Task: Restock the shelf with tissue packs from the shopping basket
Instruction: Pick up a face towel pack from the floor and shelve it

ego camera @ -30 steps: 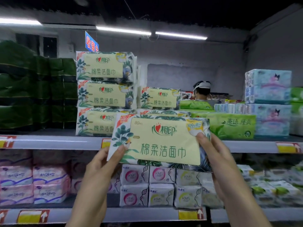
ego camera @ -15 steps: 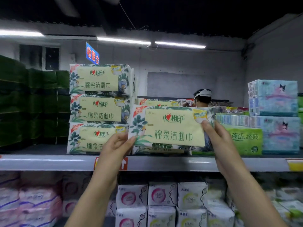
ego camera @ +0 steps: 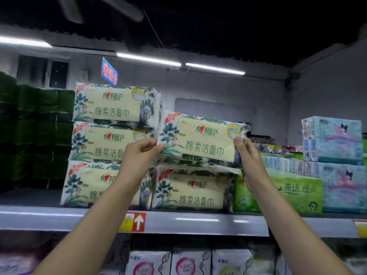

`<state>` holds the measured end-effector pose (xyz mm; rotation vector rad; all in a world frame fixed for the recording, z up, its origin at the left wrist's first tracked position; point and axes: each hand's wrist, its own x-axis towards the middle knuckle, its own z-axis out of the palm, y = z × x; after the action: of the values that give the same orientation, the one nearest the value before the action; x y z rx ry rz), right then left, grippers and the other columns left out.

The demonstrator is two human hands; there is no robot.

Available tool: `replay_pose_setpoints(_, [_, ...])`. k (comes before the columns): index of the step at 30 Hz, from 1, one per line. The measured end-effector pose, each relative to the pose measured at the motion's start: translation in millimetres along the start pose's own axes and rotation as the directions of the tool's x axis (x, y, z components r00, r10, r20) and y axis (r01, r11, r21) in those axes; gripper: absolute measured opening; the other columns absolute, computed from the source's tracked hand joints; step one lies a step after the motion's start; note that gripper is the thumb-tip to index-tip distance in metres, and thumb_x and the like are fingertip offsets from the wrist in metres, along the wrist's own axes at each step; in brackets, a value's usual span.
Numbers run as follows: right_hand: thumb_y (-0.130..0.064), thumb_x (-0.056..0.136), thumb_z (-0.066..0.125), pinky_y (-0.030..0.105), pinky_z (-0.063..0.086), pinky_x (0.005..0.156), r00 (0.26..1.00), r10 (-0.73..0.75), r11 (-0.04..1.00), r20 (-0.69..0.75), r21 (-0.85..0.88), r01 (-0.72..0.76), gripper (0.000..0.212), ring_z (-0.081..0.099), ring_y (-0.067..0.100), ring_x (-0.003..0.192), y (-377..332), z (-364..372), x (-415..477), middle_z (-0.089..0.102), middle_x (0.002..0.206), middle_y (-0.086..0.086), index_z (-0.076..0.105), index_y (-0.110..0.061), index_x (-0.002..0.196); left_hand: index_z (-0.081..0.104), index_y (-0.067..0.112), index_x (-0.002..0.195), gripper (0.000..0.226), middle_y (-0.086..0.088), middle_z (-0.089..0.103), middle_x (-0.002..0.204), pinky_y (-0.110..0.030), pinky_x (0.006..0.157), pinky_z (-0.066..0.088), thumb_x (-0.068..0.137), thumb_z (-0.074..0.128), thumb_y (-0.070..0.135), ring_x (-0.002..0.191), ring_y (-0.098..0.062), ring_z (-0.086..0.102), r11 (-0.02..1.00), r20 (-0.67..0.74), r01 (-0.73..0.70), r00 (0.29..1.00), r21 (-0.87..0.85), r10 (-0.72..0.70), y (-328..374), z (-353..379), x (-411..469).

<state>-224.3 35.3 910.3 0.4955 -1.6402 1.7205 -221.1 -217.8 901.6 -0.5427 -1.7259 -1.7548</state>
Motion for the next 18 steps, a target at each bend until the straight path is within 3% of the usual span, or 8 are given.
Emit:
replay_pose_setpoints(3, [-0.049, 0.087, 0.057, 0.028, 0.041, 0.102, 0.997, 0.016, 0.999, 0.072, -0.029, -0.014, 0.046, 0.055, 0.006, 0.12, 11, -2, 14, 0.063, 0.125, -0.011, 0.057, -0.027, 0.126, 0.075, 0.017, 0.082, 0.009, 0.004, 0.074, 0.076, -0.02, 0.065, 0.046, 0.085, 0.068, 0.014, 0.073, -0.009, 0.068, 0.996, -0.012, 0.076, 0.997, 0.044, -0.075, -13, 4, 6])
replay_pose_setpoints(7, [-0.068, 0.068, 0.068, 0.043, 0.034, 0.111, 0.984, 0.092, 0.995, 0.155, -0.059, -0.083, 0.075, 0.05, 0.013, 0.127, 23, -9, 28, 0.059, 0.132, -0.009, 0.053, -0.031, 0.132, 0.075, 0.015, 0.094, 0.011, 0.006, 0.073, 0.077, -0.02, 0.063, 0.046, 0.083, 0.071, 0.015, 0.067, -0.007, 0.062, 0.987, -0.085, 0.064, 0.995, 0.147, -0.052, -26, 11, 10])
replay_pose_setpoints(10, [-0.069, 0.066, 0.069, 0.044, 0.031, 0.114, 0.972, 0.093, 0.99, 0.216, -0.123, -0.067, 0.082, 0.048, 0.012, 0.129, 27, -13, 33, 0.056, 0.136, -0.008, 0.051, -0.027, 0.133, 0.073, 0.007, 0.103, 0.024, -0.006, 0.074, 0.093, -0.03, 0.075, 0.054, 0.081, 0.073, 0.016, 0.075, -0.015, 0.065, 0.967, -0.133, 0.053, 0.991, 0.25, -0.02, -30, 14, 14])
replay_pose_setpoints(13, [-0.046, 0.087, 0.058, 0.032, 0.037, 0.108, 0.968, 0.105, 0.978, 0.227, -0.198, -0.059, 0.039, 0.052, 0.006, 0.122, 25, -12, 34, 0.061, 0.126, -0.011, 0.058, -0.028, 0.122, 0.074, 0.005, 0.099, 0.024, -0.007, 0.073, 0.091, -0.035, 0.082, 0.054, 0.08, 0.075, 0.02, 0.083, -0.023, 0.067, 0.932, -0.159, 0.015, 0.986, 0.363, 0.045, -33, 15, 16])
replay_pose_setpoints(15, [-0.042, 0.091, 0.055, 0.03, 0.038, 0.105, 0.971, 0.103, 0.969, 0.218, -0.243, -0.048, 0.037, 0.052, 0.007, 0.121, 28, -10, 35, 0.061, 0.123, -0.014, 0.056, -0.027, 0.125, 0.073, 0.008, 0.092, 0.019, -0.004, 0.071, 0.084, -0.034, 0.077, 0.053, 0.081, 0.074, 0.024, 0.081, -0.025, 0.066, 0.892, -0.161, -0.012, 0.982, 0.451, 0.095, -33, 17, 15])
replay_pose_setpoints(18, [-0.043, 0.092, 0.053, 0.032, 0.035, 0.104, 0.977, 0.1, 0.945, 0.187, -0.326, -0.034, 0.033, 0.049, 0.01, 0.122, 31, -8, 37, 0.058, 0.123, -0.014, 0.056, -0.03, 0.123, 0.068, 0.013, 0.096, 0.02, 0.0, 0.07, 0.09, -0.029, 0.075, 0.05, 0.082, 0.073, 0.027, 0.083, -0.019, 0.064, 0.853, -0.189, -0.012, 0.973, 0.522, 0.13, -35, 19, 16])
